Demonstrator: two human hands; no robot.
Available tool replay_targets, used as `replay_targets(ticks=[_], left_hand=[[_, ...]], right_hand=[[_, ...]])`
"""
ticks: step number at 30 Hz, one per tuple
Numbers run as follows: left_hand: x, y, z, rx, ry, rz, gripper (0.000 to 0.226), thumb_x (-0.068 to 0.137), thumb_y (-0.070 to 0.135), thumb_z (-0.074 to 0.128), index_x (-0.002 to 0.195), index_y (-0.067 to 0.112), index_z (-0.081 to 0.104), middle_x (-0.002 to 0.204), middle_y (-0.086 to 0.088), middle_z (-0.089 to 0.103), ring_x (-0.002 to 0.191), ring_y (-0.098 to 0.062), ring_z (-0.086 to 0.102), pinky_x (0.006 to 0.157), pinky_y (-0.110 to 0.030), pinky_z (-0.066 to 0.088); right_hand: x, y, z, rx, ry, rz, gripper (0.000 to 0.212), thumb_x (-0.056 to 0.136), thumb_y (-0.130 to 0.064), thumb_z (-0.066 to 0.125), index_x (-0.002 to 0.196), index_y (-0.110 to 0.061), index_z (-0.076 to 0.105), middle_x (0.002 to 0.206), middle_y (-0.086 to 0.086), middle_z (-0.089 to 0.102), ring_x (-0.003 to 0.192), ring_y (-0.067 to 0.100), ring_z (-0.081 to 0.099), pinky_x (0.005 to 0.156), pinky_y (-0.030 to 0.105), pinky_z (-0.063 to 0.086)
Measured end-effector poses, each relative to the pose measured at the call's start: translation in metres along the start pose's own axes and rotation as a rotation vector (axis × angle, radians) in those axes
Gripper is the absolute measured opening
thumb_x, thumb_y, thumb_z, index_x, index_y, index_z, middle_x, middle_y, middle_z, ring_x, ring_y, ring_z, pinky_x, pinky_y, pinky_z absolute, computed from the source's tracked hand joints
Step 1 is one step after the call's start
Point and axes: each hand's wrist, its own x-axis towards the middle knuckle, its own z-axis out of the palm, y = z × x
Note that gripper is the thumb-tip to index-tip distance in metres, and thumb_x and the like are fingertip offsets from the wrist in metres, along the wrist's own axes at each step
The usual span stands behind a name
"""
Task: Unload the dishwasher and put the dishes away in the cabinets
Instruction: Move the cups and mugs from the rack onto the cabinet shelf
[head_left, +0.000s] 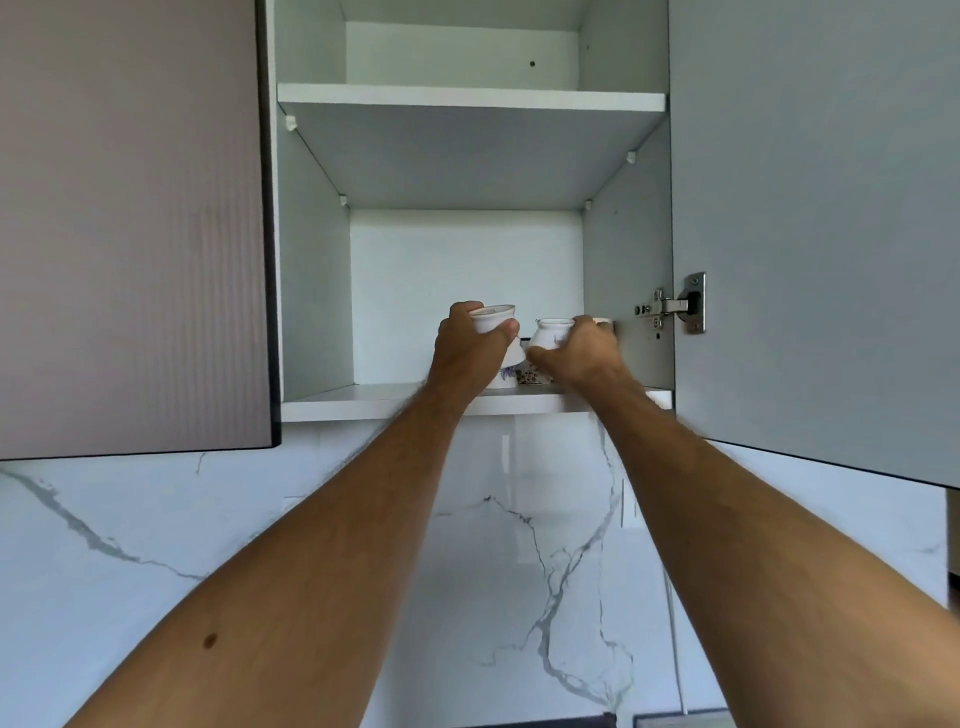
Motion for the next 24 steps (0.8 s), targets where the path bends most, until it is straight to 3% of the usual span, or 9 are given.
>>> replay_targets(ticks=[2, 7, 14, 17, 20, 22, 24], left_hand=[[0.007, -0.002, 0.009, 0.029, 0.004, 0.000, 0.055, 0.085, 0.037, 0.068, 0.132, 0.018, 0.047, 0.130, -0.004, 0.054, 0.117, -0.023, 0.055, 0.100, -0.037, 0.047], [0.022, -0.006, 0.021, 0.120, 0.066, -0.008, 0.056, 0.086, 0.041, 0.067, 0.133, 0.019, 0.045, 0.130, -0.005, 0.051, 0.115, -0.025, 0.055, 0.100, -0.037, 0.046], [0.027, -0.009, 0.028, 0.150, 0.072, 0.007, 0.057, 0.085, 0.041, 0.068, 0.133, 0.020, 0.045, 0.130, -0.006, 0.049, 0.115, -0.026, 0.054, 0.102, -0.037, 0.045], [0.027, -0.013, 0.026, 0.124, 0.065, -0.019, 0.058, 0.082, 0.042, 0.069, 0.131, 0.020, 0.047, 0.128, -0.006, 0.050, 0.113, -0.026, 0.056, 0.100, -0.039, 0.047], [0.030, -0.017, 0.021, 0.059, 0.078, -0.059, 0.059, 0.077, 0.042, 0.070, 0.128, 0.020, 0.049, 0.127, -0.004, 0.053, 0.111, -0.024, 0.057, 0.096, -0.038, 0.050], [0.030, -0.017, 0.015, -0.010, 0.088, -0.094, 0.054, 0.077, 0.039, 0.070, 0.124, 0.020, 0.051, 0.125, -0.003, 0.055, 0.110, -0.022, 0.057, 0.093, -0.034, 0.050], [0.028, -0.016, 0.010, -0.093, 0.087, -0.124, 0.041, 0.072, 0.038, 0.068, 0.106, 0.023, 0.052, 0.110, 0.002, 0.058, 0.103, -0.021, 0.058, 0.088, -0.032, 0.051]], right_hand=[[0.009, 0.000, 0.007, -0.031, -0.048, 0.005, 0.051, 0.078, -0.042, 0.073, 0.110, -0.005, 0.063, 0.113, 0.013, 0.066, 0.097, 0.026, 0.061, 0.074, 0.026, 0.045], [0.019, 0.000, 0.019, -0.108, -0.091, -0.009, 0.037, 0.083, -0.037, 0.072, 0.100, -0.006, 0.065, 0.102, 0.012, 0.068, 0.089, 0.025, 0.060, 0.072, 0.027, 0.044], [0.029, -0.002, 0.029, -0.193, -0.141, 0.012, 0.042, 0.083, -0.038, 0.070, 0.109, -0.005, 0.064, 0.089, 0.005, 0.058, 0.081, 0.022, 0.055, 0.069, 0.027, 0.041], [0.029, -0.003, 0.033, -0.141, -0.123, 0.030, 0.047, 0.087, -0.034, 0.068, 0.120, -0.002, 0.058, 0.099, 0.009, 0.061, 0.095, 0.025, 0.059, 0.074, 0.028, 0.041], [0.028, 0.001, 0.032, -0.052, -0.093, 0.054, 0.074, 0.083, -0.035, 0.073, 0.139, -0.001, 0.038, 0.122, 0.012, 0.060, 0.113, 0.028, 0.059, 0.080, 0.029, 0.042], [0.028, 0.004, 0.031, -0.018, -0.100, 0.048, 0.071, 0.083, -0.035, 0.072, 0.138, -0.006, 0.038, 0.124, 0.011, 0.059, 0.113, 0.027, 0.058, 0.082, 0.029, 0.043], [0.026, 0.006, 0.030, 0.009, -0.100, 0.033, 0.057, 0.086, -0.032, 0.065, 0.134, -0.010, 0.043, 0.121, 0.010, 0.060, 0.111, 0.027, 0.058, 0.082, 0.029, 0.044]])
